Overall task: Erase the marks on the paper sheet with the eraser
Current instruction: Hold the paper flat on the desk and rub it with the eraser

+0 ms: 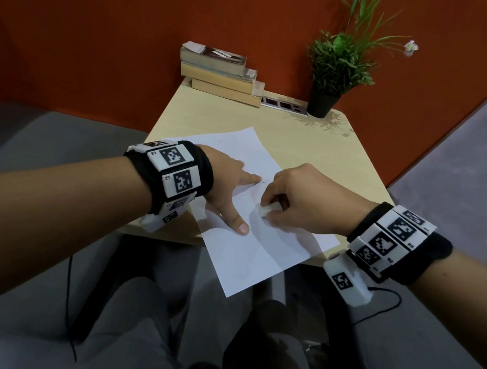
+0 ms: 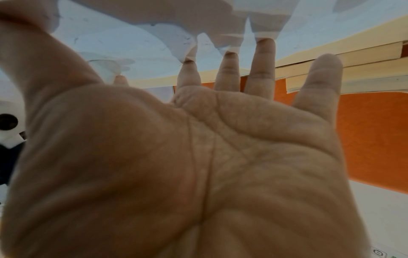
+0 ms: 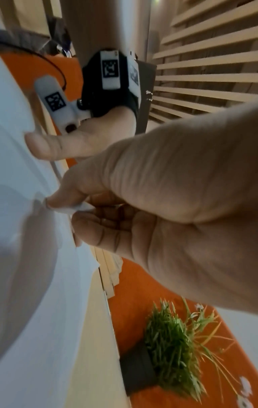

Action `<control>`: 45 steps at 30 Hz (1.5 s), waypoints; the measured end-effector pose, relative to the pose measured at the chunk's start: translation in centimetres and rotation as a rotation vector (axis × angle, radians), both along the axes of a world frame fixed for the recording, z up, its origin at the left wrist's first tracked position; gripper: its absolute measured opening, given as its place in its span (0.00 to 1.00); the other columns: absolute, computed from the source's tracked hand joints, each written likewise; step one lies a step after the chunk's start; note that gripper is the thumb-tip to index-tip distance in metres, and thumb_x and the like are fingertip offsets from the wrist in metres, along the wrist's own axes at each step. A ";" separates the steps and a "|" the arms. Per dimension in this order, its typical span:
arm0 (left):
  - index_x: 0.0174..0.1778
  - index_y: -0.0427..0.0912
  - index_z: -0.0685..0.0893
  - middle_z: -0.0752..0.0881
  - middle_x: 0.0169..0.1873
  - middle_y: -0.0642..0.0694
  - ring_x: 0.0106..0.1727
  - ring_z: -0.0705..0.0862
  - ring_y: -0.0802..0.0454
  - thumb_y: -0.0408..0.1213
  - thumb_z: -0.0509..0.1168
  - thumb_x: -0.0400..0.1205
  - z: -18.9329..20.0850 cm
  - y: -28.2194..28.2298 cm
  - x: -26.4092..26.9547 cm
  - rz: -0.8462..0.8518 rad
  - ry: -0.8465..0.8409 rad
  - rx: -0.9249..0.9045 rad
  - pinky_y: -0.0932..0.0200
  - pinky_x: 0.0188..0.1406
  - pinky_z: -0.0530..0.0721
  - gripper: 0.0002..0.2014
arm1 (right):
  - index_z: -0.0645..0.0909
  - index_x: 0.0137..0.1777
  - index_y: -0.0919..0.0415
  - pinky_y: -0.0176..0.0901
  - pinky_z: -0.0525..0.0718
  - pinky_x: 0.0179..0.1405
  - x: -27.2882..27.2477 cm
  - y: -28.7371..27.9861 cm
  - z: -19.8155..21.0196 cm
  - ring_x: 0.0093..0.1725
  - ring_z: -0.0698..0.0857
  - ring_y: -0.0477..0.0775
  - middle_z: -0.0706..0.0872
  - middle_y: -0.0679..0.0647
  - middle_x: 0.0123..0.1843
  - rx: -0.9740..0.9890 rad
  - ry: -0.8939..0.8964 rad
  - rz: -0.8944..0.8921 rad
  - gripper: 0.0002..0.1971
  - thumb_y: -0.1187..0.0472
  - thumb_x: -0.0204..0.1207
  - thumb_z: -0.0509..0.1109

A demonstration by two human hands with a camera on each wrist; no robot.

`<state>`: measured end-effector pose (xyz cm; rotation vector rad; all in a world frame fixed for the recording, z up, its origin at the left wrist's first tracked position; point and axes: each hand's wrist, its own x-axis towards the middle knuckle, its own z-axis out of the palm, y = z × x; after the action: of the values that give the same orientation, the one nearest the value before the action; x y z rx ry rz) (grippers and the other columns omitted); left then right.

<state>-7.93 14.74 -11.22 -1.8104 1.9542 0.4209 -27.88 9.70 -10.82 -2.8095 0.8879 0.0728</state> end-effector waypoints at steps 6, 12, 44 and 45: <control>0.90 0.66 0.37 0.42 0.93 0.50 0.89 0.63 0.41 0.85 0.64 0.64 0.5 0.1 -0.5 -0.003 -0.041 0.026 0.37 0.83 0.69 0.65 | 0.94 0.57 0.52 0.48 0.89 0.47 0.5 -0.7 0.0 0.46 0.86 0.48 0.91 0.46 0.47 -0.077 0.010 -0.055 0.10 0.53 0.78 0.79; 0.90 0.67 0.36 0.41 0.93 0.50 0.87 0.66 0.40 0.84 0.64 0.65 0.7 0.1 -0.7 -0.002 -0.048 0.036 0.38 0.81 0.72 0.64 | 0.94 0.57 0.50 0.42 0.87 0.42 0.8 -0.3 0.1 0.43 0.88 0.44 0.92 0.46 0.44 -0.009 0.041 -0.020 0.11 0.51 0.77 0.81; 0.91 0.60 0.34 0.40 0.92 0.51 0.89 0.63 0.41 0.84 0.65 0.65 0.5 -0.2 -0.6 -0.002 -0.058 0.048 0.38 0.82 0.71 0.67 | 0.95 0.54 0.48 0.31 0.83 0.43 -1.0 -0.7 0.9 0.44 0.88 0.37 0.94 0.40 0.45 0.081 0.000 -0.056 0.09 0.52 0.75 0.84; 0.91 0.60 0.34 0.40 0.92 0.52 0.89 0.63 0.41 0.84 0.65 0.65 0.5 -0.2 -0.7 0.002 -0.063 0.053 0.38 0.82 0.71 0.67 | 0.95 0.55 0.47 0.31 0.84 0.44 -0.4 -1.0 0.8 0.44 0.89 0.37 0.94 0.40 0.46 0.074 0.002 -0.052 0.09 0.52 0.75 0.85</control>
<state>-8.62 14.50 -10.77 -1.7706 1.8815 0.4071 -28.24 8.70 -10.06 -2.7168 0.9387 0.0986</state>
